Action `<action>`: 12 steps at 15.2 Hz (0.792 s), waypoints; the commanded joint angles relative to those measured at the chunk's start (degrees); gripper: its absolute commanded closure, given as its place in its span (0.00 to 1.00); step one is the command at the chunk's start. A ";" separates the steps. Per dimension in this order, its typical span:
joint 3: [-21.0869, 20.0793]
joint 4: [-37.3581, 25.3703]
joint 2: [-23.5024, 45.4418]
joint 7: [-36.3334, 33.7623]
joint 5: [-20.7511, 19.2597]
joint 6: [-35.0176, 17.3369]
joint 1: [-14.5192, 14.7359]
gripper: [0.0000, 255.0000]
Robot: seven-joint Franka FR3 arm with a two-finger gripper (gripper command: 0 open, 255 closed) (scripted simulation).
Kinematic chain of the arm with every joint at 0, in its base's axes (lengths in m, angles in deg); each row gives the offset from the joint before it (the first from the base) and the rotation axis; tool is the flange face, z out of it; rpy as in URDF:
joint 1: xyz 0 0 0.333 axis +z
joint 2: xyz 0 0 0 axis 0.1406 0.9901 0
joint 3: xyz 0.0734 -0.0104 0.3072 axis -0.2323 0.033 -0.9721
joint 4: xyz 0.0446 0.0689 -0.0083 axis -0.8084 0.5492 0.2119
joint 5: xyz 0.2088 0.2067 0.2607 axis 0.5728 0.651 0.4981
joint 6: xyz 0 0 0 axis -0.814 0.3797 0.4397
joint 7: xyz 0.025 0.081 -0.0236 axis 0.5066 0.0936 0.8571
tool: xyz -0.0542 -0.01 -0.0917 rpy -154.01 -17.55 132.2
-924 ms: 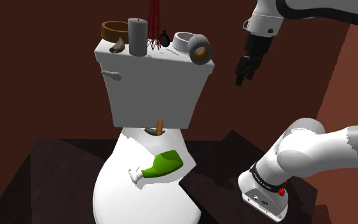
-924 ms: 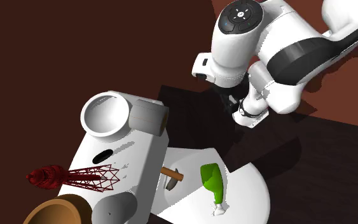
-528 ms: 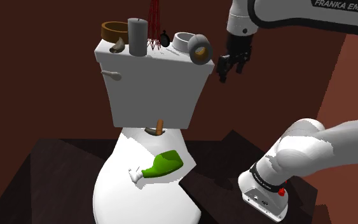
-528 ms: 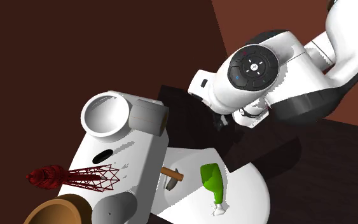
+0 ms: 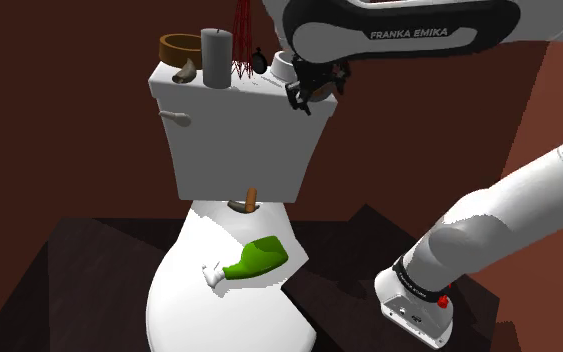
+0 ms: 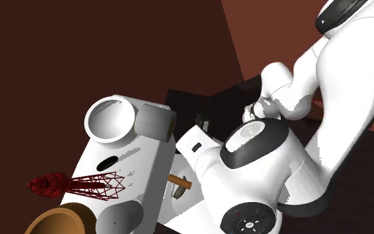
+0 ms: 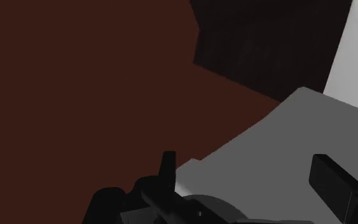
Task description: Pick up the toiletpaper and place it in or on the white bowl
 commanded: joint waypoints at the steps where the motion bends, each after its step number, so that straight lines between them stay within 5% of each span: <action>1: -4.51 -6.38 8.66 -9.02 -7.23 5.03 -0.64 0.00; 6: -6.79 -26.32 31.99 -23.49 -26.54 23.48 6.06 0.00; 12: -5.48 -19.23 28.01 -23.61 -24.91 18.28 3.27 0.00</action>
